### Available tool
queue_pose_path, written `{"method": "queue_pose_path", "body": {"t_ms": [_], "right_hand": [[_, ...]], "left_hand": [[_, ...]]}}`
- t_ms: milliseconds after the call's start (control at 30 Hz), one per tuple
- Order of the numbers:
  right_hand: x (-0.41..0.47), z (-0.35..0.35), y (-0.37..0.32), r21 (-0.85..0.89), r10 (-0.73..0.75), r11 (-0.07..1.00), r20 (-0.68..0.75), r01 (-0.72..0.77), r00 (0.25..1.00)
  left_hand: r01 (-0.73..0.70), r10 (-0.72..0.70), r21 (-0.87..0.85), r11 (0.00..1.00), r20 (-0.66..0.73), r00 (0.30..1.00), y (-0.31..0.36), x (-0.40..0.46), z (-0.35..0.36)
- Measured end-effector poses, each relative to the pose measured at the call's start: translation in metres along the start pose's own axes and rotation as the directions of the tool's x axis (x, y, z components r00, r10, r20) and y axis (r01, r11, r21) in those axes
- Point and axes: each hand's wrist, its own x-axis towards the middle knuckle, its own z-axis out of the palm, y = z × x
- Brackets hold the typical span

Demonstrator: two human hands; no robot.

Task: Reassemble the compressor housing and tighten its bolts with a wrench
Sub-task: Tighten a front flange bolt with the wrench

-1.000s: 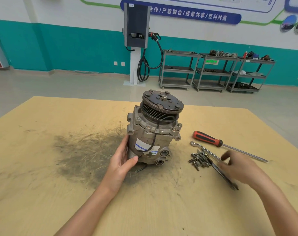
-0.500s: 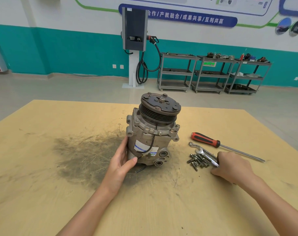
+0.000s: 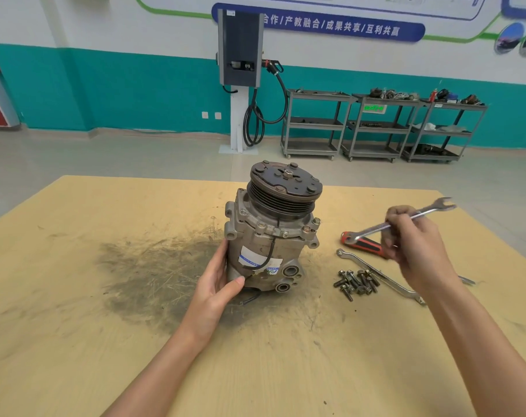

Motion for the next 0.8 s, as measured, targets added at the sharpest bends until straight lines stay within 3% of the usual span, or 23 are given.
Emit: {"method": "queue_pose_path", "body": {"t_ms": [100,300,467,800], "right_hand": [[0.003,0.024,0.000,0.332,0.123,0.932,0.094,-0.148,0.988],[0.008,0.043,0.014,0.547,0.150,0.813,0.136,-0.200,0.979],[0.015,0.045,0.017,0.553,0.150,0.796,0.215,-0.247,0.965],[0.030,0.052,0.007,0.456,0.299,0.779,0.333,-0.430,0.894]], "left_hand": [[0.001,-0.001,0.005,1.000,-0.004,1.000,-0.001,0.000,-0.001],[0.000,0.000,0.020,1.000,0.007,1.000,0.000,0.000,-0.001],[-0.001,0.002,0.012,1.000,-0.004,1.000,0.001,0.000,0.000],[-0.024,0.025,0.086,0.996,-0.001,1.000,0.008,-0.002,0.006]]}}
